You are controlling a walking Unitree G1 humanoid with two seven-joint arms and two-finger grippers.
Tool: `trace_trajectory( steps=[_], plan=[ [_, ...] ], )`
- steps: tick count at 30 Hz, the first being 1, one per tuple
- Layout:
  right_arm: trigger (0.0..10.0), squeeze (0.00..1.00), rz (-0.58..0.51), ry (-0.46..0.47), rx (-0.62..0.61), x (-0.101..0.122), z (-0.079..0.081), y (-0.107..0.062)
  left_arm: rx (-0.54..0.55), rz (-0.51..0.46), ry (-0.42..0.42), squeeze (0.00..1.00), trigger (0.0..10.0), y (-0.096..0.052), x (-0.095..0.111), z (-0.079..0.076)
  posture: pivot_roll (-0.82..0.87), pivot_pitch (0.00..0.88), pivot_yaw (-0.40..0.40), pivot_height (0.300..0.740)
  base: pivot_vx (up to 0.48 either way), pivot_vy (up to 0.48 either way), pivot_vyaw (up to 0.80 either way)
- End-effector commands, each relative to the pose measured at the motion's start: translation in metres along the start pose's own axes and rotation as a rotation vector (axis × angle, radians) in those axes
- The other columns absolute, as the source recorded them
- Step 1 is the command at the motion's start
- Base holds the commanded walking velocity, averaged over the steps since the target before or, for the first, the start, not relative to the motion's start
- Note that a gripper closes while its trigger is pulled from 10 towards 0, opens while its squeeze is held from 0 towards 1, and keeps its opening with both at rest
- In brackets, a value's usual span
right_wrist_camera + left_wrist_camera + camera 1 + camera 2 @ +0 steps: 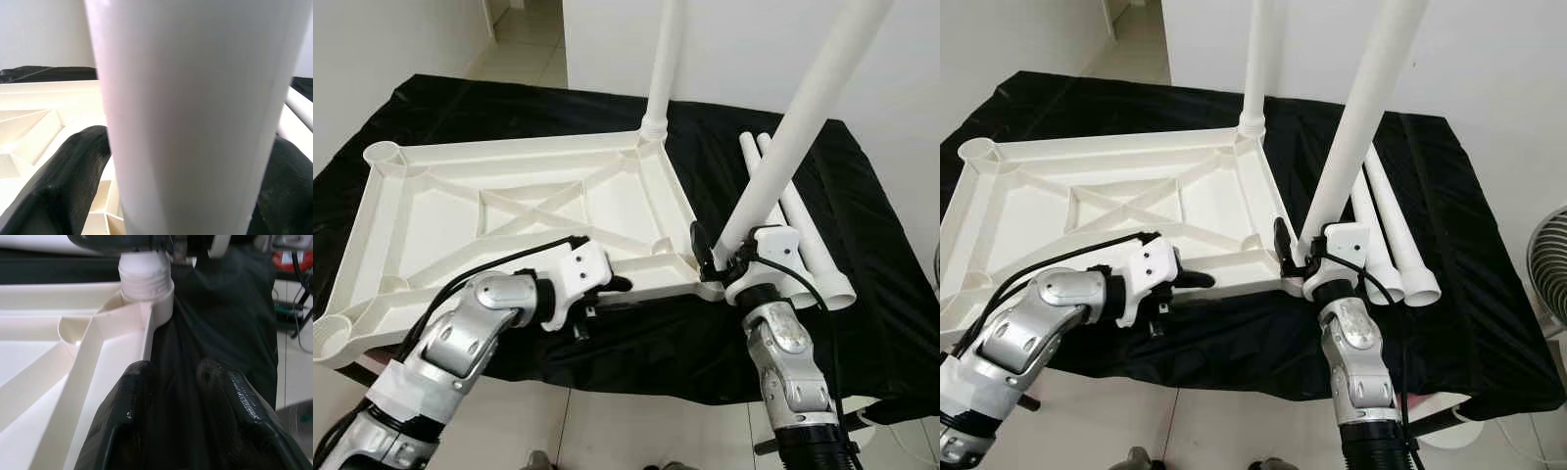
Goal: Building children table
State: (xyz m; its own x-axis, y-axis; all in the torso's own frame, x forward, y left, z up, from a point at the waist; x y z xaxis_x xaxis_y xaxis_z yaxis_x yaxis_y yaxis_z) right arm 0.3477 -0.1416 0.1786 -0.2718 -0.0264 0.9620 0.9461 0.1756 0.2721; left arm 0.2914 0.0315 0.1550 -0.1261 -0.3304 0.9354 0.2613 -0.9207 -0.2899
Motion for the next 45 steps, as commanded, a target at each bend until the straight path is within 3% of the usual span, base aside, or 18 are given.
trace_trajectory(
  steps=[1, 8, 13, 18, 22, 24, 26, 28, 30, 32, 41, 45],
  plan=[
    [10.0, 0.0, 0.024, -0.004, 0.016, -0.005, 0.0, -0.002, 0.203, -0.043, -0.026, 0.0, 10.0, -0.003, 0.008, 0.022, 0.11, 0.086, -0.057, 0.74, 0.0, 0.0, 0.0],
    [10.0, 0.0, 0.027, -0.015, 0.031, -0.005, -0.001, 0.001, 0.434, -0.14, -0.117, 0.0, 10.0, -0.006, 0.02, 0.051, 0.11, 0.098, -0.063, 0.74, 0.0, 0.0, 0.0],
    [10.0, 0.0, 0.029, -0.027, 0.045, -0.004, -0.004, 0.004, 0.553, -0.155, -0.153, 0.0, 10.0, -0.01, 0.014, 0.061, 0.12, 0.108, -0.072, 0.74, 0.0, 0.0, 0.0],
    [10.0, 0.0, 0.03, -0.035, 0.06, -0.004, -0.004, 0.005, 0.585, -0.157, -0.174, 0.0, 10.0, -0.01, 0.01, 0.062, 0.12, 0.115, -0.079, 0.74, 0.0, 0.0, 0.0],
    [10.0, 0.0, 0.036, -0.058, 0.12, -0.002, -0.005, 0.012, 0.529, -0.16, -0.18, 0.0, 10.0, 0.004, 0.0, 0.042, 0.11, 0.134, -0.092, 0.74, 0.0, 0.0, 0.0],
    [10.0, 0.0, 0.043, -0.061, 0.142, -0.002, -0.004, 0.013, 0.538, -0.163, -0.174, 0.0, 10.0, 0.005, -0.001, 0.041, 0.11, 0.133, -0.088, 0.74, 0.0, 0.0, 0.0],
    [10.0, 0.0, 0.056, -0.08, 0.195, -0.005, 0.0, 0.012, 0.647, -0.173, -0.182, 0.0, 10.0, -0.002, -0.003, 0.054, 0.11, 0.131, -0.076, 0.74, 0.0, 0.0, 0.0],
    [10.0, 0.0, 0.056, -0.08, 0.195, -0.005, 0.0, 0.012, 0.647, -0.173, -0.182, 0.0, 10.0, -0.002, -0.003, 0.054, 0.11, 0.131, -0.076, 0.74, 0.0, 0.0, 0.0],
    [10.0, 0.0, 0.068, -0.086, 0.225, -0.008, 0.001, 0.011, 0.75, -0.186, -0.263, 0.0, 10.0, -0.009, -0.009, 0.067, 0.11, 0.129, -0.071, 0.74, 0.0, 0.0, 0.0],
    [10.0, 0.0, 0.074, -0.093, 0.23, -0.01, -0.001, 0.011, 0.782, -0.205, -0.273, 0.0, 10.0, -0.011, -0.006, 0.068, 0.11, 0.124, -0.068, 0.74, 0.0, 0.0, 0.0],
    [10.0, 0.0, 0.087, -0.057, 0.282, -0.015, -0.003, 0.013, 0.707, -0.24, -0.201, 0.0, 10.0, 0.002, 0.004, 0.047, 0.12, 0.112, -0.09, 0.74, 0.0, 0.0, 0.0],
    [10.0, 0.0, 0.089, -0.052, 0.334, -0.013, -0.003, 0.016, 0.593, -0.252, -0.139, 0.0, 10.0, 0.009, 0.007, 0.034, 0.11, 0.103, -0.095, 0.74, 0.0, 0.0, 0.0]
  ],
)
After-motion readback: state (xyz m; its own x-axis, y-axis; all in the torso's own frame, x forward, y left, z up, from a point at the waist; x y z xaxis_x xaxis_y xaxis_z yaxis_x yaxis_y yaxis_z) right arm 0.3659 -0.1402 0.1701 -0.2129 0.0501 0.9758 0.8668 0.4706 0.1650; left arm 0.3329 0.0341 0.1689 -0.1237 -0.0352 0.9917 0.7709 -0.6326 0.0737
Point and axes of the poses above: a point about 5 cm out from each wrist's last joint towards the gripper, its own y axis pointing out of the wrist towards the gripper, its own x axis along the axis of the wrist's last joint, z = x × y, the point moved 6 cm from there along y, pointing out of the wrist towards the gripper, and after that the axes turned 3 degrees about -y, right-handed, at the moved point
